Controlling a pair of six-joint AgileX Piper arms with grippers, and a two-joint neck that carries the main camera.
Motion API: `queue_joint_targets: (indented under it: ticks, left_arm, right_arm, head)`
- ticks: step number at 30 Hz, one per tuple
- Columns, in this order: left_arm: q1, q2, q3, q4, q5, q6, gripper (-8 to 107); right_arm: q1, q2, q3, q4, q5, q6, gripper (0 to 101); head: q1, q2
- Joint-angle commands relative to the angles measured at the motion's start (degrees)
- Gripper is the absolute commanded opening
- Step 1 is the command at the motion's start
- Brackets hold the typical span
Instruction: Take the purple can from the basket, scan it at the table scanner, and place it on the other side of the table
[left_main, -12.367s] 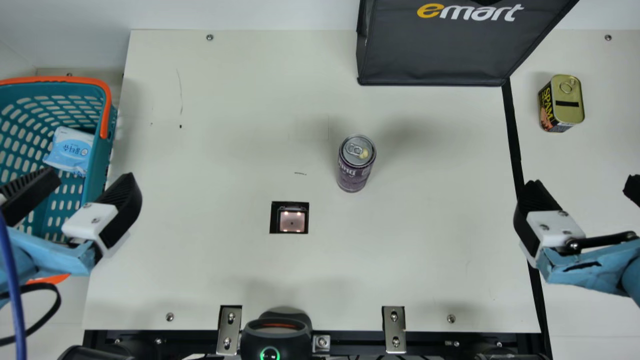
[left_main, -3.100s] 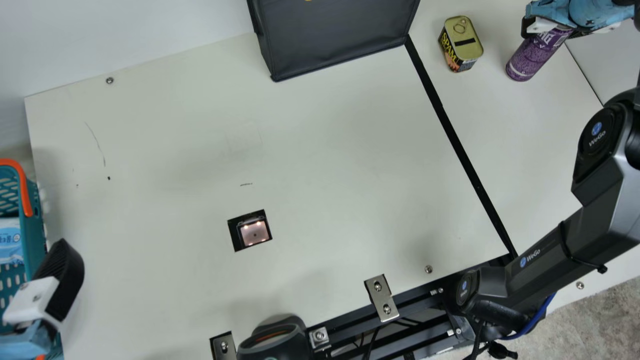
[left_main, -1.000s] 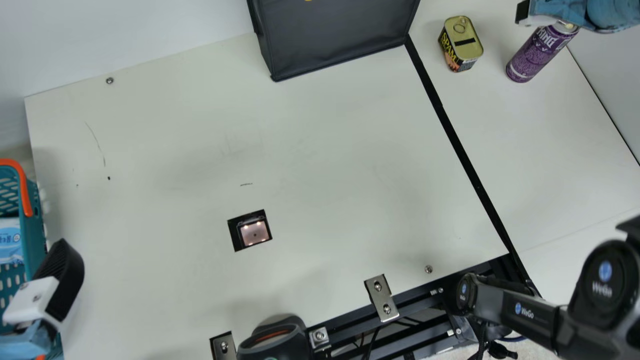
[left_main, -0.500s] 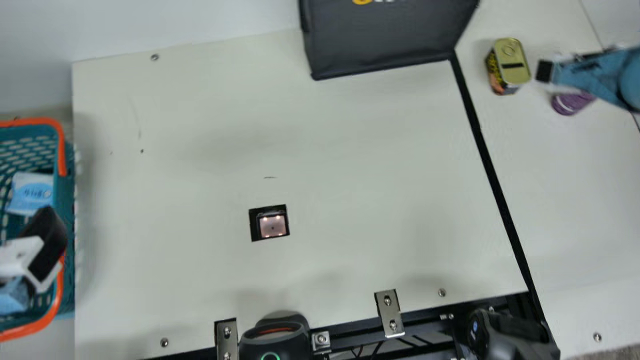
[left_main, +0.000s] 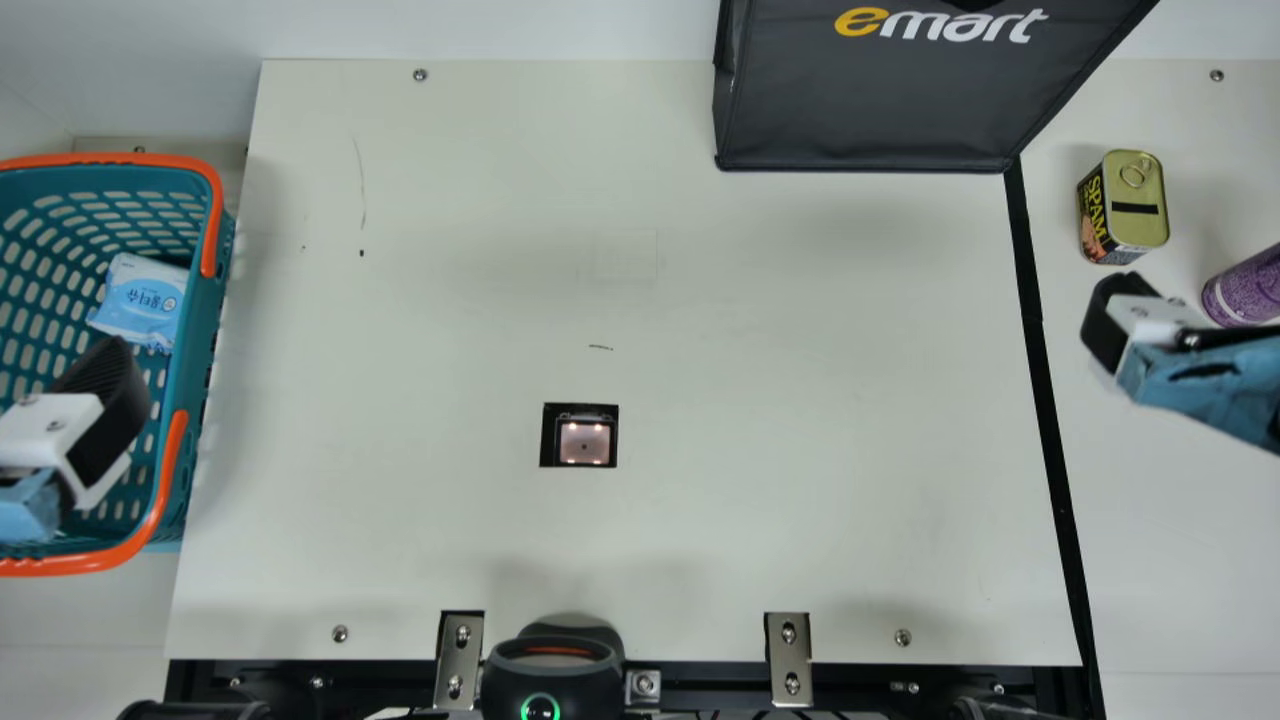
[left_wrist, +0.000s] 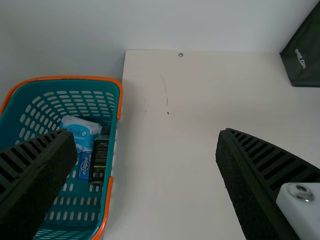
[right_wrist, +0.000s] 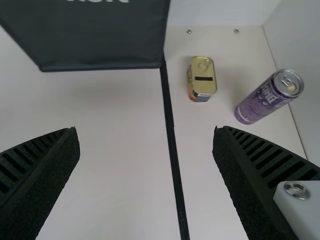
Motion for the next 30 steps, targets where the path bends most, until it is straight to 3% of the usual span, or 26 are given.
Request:
queue_joint_targets:
  ticks: [1,9,30]
  left_arm:
    - [0.0,0.0,0.0,0.0,0.0,0.0,90]
    - [0.0,0.0,0.0,0.0,0.0,0.0,90]
    - [0.0,0.0,0.0,0.0,0.0,0.0,90]
  right_arm:
    - [2.08,-2.55,0.79,-0.09,0.22,0.14,95]
    - [8.65,-10.13,4.06,-0.18,1.37,1.23,95]
    - [8.7,-10.54,4.07,-0.25,1.91,1.23,95]
  head:
    - [-1.66,0.09]
    - [-1.66,0.09]
    - [-1.66,0.09]
